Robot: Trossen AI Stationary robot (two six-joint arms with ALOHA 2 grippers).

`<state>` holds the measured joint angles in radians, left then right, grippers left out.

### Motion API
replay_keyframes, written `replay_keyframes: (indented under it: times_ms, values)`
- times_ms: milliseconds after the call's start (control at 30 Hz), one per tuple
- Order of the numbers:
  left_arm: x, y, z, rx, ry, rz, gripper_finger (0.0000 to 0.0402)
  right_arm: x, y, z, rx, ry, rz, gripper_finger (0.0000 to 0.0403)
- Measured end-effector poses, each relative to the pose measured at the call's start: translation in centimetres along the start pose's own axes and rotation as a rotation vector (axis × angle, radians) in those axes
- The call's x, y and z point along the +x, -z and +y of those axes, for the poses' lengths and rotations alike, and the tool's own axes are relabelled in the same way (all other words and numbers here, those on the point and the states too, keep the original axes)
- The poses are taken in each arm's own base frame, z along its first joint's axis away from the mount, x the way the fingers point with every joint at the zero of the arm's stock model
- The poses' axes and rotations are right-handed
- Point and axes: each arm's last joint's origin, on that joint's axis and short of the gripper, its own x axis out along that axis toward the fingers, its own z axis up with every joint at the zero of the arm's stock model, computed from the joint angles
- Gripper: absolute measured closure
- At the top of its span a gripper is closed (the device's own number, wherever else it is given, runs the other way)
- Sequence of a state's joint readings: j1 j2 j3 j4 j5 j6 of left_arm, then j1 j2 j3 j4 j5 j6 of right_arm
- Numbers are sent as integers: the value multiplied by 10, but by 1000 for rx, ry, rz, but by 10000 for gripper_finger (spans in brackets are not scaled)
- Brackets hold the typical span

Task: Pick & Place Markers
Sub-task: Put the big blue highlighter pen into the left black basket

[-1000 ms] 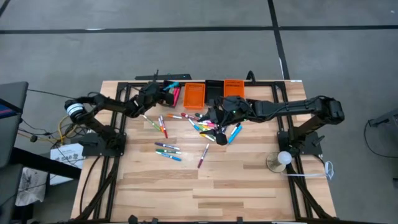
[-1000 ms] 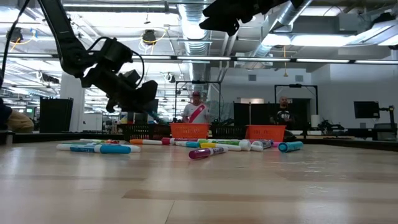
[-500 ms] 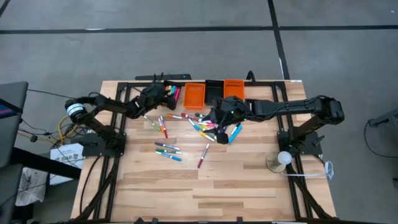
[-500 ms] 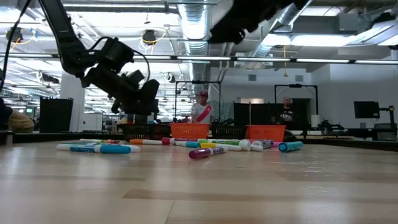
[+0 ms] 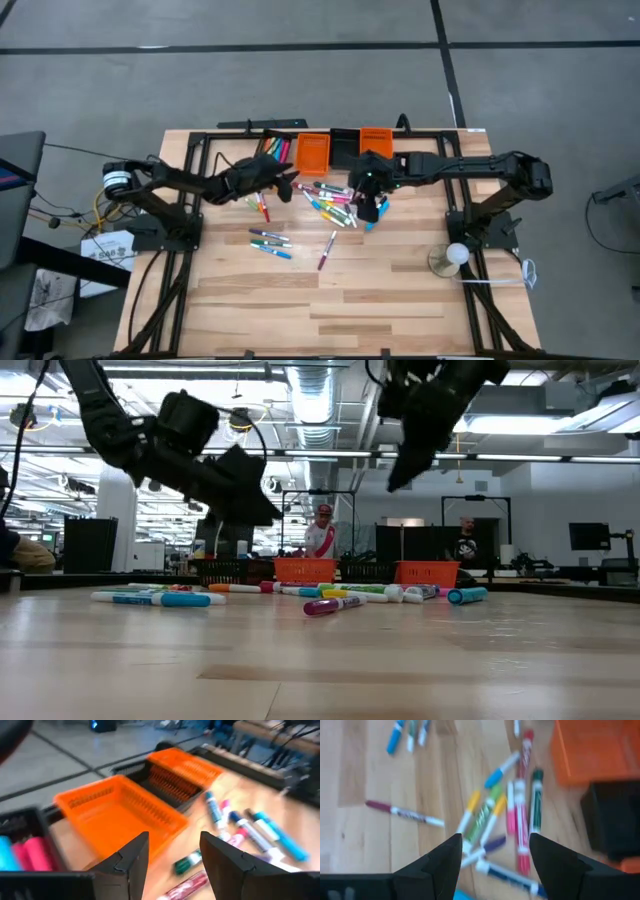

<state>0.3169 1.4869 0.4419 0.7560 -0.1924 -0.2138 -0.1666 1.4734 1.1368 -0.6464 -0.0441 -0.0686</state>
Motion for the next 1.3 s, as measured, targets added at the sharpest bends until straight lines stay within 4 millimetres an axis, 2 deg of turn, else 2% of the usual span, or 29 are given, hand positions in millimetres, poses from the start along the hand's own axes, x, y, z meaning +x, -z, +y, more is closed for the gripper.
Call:
replay_keyframes:
  times_ms: [200, 400, 500, 767, 1300]
  values:
    - [-20, -21, -24, 18, 177, -89, 229, 9, 28, -8, 22, 3, 183, 197]
    - [-42, -37, -44, 25, 318, -166, 229, 29, 65, -16, -83, -14, 304, 209]
    - [-50, -41, -50, 47, 351, -195, 229, 37, 76, -19, -145, -18, 301, 215]
    - [-54, -42, -54, 64, 371, -208, 229, 49, 88, -16, -318, -41, 270, 232]
    - [-54, -42, -54, 64, 366, -204, 229, 62, 103, 3, -385, -66, 233, 248]
